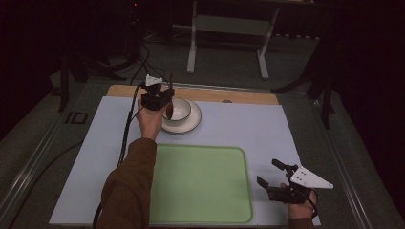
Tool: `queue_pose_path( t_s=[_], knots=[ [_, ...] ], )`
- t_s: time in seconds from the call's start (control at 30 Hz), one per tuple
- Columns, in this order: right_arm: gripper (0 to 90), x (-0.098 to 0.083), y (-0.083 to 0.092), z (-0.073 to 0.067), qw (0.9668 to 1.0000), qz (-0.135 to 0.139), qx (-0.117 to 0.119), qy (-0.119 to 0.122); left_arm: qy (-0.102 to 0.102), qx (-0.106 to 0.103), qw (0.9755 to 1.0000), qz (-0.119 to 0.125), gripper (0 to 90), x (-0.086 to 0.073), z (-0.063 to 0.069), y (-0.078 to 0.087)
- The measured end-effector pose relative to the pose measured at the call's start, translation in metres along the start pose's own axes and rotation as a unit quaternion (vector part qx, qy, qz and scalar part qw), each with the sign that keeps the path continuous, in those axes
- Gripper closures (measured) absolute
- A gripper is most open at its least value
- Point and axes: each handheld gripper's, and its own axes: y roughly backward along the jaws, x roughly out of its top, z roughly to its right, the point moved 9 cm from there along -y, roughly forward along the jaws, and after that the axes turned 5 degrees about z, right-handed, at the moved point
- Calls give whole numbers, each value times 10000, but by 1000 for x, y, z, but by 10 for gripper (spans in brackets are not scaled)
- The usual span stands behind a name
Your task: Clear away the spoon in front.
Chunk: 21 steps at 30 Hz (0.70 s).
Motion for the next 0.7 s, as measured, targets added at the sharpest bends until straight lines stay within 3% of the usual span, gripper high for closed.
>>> queue_pose_path(
  t_s=[0.33,0.57,0.7],
  knots=[
    [149,0,0,-1,10000,-5,12,29,-182,-240,9993,221,850,17,12,26],
    [149,1,0,-1,10000,-5,7,43,-352,-365,9985,222,850,18,21,42],
    [149,0,0,-2,10000,-12,6,57,-323,-449,9980,300,850,19,25,52]
  ],
)
